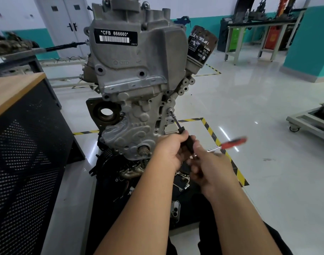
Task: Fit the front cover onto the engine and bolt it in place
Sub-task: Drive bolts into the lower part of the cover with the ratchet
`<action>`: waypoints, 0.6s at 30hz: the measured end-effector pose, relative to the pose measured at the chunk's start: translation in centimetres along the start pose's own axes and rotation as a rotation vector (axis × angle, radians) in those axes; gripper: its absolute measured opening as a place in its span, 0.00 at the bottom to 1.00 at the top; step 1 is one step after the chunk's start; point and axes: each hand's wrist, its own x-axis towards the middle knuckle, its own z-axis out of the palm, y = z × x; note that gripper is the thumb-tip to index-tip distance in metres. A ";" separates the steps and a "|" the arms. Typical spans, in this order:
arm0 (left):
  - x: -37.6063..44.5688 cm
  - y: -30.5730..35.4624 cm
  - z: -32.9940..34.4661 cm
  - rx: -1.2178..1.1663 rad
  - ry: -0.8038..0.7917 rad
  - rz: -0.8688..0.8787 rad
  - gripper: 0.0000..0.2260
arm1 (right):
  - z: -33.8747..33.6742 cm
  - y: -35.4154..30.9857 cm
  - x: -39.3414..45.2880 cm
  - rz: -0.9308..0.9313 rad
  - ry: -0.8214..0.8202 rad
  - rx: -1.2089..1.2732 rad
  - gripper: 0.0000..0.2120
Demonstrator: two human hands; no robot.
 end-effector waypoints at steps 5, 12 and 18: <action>-0.2 -0.1 0.5 -0.049 -0.015 0.004 0.07 | 1.0 0.6 0.0 -0.305 0.205 -0.197 0.13; 0.2 -0.2 0.3 -0.027 0.005 0.007 0.05 | 0.0 0.1 0.5 -0.091 0.121 -0.031 0.10; 0.3 0.1 -0.1 -0.073 -0.074 -0.093 0.17 | 1.1 0.0 -0.8 0.157 -0.189 0.655 0.07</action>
